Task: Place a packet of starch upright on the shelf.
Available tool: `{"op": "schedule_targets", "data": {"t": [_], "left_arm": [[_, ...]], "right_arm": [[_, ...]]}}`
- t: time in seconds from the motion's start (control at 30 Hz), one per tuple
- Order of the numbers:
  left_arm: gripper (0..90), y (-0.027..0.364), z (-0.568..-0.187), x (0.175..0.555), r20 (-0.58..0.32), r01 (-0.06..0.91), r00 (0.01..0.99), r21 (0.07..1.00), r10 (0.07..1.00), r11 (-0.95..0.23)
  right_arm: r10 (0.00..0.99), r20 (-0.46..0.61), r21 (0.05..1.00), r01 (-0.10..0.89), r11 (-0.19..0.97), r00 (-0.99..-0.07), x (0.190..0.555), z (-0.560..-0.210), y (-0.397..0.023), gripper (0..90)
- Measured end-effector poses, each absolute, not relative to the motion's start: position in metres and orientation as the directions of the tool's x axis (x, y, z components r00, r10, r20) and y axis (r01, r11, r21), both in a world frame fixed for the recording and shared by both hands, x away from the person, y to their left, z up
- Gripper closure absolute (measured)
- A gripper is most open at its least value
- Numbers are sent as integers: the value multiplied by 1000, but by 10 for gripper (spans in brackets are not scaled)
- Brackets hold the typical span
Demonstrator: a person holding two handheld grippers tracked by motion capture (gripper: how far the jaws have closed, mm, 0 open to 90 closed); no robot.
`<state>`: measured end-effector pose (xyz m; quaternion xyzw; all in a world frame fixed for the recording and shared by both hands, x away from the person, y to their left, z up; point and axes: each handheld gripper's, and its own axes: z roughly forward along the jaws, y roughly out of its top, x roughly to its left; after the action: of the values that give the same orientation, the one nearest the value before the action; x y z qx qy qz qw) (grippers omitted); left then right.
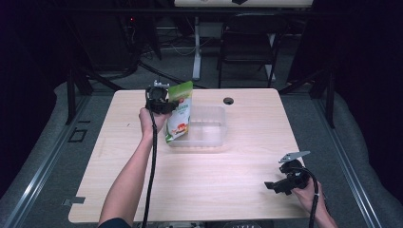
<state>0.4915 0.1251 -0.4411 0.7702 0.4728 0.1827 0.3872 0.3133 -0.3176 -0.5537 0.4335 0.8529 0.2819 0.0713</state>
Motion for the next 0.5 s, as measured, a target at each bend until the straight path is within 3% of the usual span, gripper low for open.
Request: {"op": "schedule_targets", "data": {"t": [0.07,0.5], "left_arm": [[895,125,-443,491,-93,578,493,778,865,-246],[900,126,-449,469,-90,480,473,860,876,-171]], "right_arm": [[780,121,543,699,466,-614,313,-554,-318,56],[779,124,548,697,463,-615,313,-553,-318,56]]}}
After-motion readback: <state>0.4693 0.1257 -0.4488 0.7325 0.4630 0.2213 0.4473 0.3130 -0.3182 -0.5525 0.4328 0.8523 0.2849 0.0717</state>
